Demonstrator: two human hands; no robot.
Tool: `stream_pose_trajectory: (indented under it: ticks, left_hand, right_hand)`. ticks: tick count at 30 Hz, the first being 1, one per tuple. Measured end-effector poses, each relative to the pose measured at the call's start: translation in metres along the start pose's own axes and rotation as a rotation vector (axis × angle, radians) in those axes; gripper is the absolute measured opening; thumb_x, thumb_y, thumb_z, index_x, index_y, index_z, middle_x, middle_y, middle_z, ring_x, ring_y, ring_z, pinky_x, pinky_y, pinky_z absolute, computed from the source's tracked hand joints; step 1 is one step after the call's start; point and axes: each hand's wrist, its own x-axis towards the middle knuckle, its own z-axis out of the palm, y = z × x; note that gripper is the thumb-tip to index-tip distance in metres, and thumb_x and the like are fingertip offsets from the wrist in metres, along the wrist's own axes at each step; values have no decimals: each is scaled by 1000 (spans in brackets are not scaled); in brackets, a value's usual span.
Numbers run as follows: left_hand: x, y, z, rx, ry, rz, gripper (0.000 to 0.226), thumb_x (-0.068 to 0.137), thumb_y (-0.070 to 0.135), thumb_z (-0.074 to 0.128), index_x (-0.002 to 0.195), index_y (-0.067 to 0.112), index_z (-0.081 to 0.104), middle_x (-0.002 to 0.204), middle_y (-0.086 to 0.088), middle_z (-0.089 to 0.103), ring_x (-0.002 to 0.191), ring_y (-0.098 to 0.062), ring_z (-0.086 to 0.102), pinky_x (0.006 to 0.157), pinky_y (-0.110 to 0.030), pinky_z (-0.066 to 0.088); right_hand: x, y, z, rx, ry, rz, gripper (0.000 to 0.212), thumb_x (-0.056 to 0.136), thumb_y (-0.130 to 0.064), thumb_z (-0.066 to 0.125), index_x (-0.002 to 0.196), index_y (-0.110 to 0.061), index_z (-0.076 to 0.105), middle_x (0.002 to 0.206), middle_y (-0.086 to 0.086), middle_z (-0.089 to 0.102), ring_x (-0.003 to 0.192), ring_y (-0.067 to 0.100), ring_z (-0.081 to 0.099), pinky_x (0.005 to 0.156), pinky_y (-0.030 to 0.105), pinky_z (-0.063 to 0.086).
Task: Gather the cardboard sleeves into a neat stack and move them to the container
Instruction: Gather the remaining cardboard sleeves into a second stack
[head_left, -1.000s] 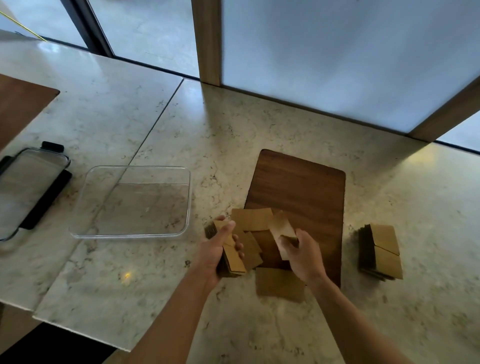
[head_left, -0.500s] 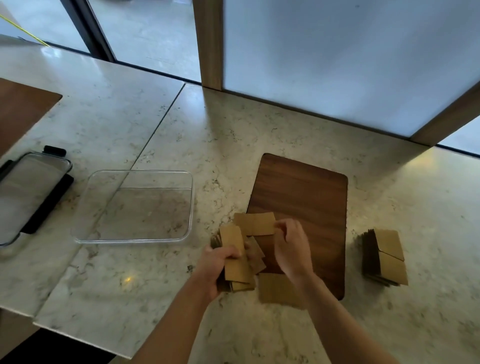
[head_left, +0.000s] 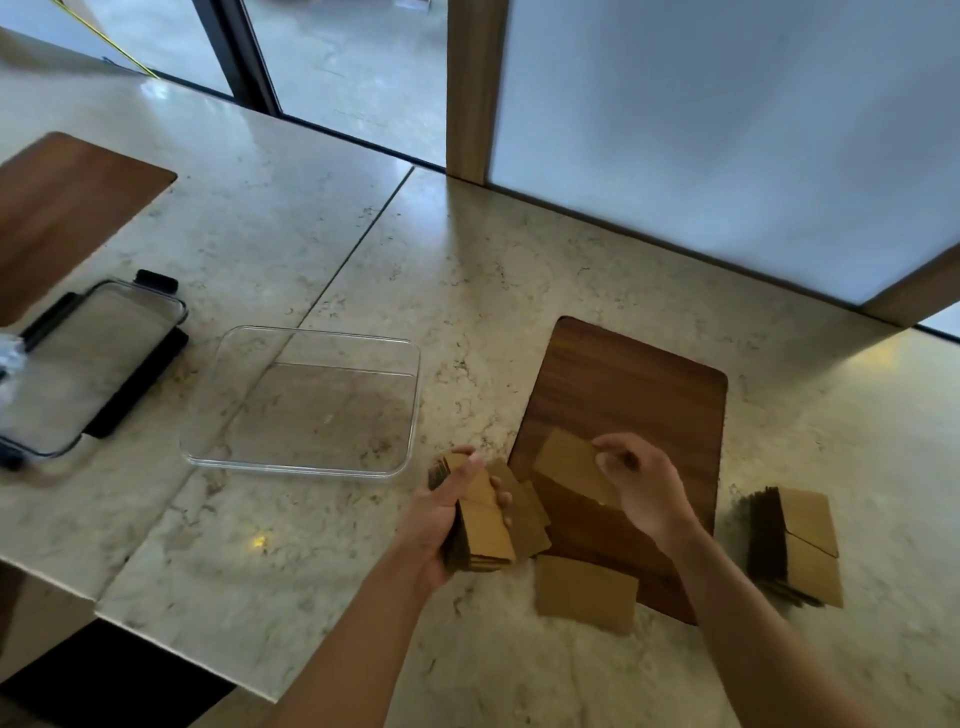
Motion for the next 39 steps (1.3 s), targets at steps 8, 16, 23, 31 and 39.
stream_pose_trajectory:
  ticks: [8,16,23,31,39]
  left_hand:
    - [6,5,5,502,-281,-269,58,84,61,77,122,18,75,114,-19,78,92,-34,78,71,-43,64]
    - [7,3,-18,74,-240,-204,79,67,33,96,134,4,66,105,-17,76,85,-29,74,76,-41,62]
    - [-3,-16,22,-325,-179,-67,23,87,24,73,104,12,83,103,-19,78,92,-33,78,82,-44,67]
    - [2,1,-11,-157,11,90,37,86,17,78,118,24,62,91,-18,65,74,-32,67,65,-46,62]
    - [3,0,-23,251,263,185,36,91,17,81,123,25,66,93,-20,72,70,-32,73,66,-45,65]
  right_hand:
    - [-37,-60,-22,-3,-588,-208,29,80,-43,81,107,-43,72,107,-16,72,92,6,69,77,19,55]
    - [-50,-57,65,219,233,-221,29,89,-47,69,114,-32,65,116,-11,58,106,5,59,93,29,52]
    - [-71,-55,122,276,436,-341,22,99,-30,46,101,-18,66,109,2,55,102,9,56,85,23,49]
    - [-53,-20,91,-153,170,115,46,90,-63,53,115,-25,61,114,-1,62,99,10,57,86,33,53]
    - [-49,-13,89,-246,54,163,41,89,-41,74,121,-20,61,115,-1,60,101,16,58,83,29,48]
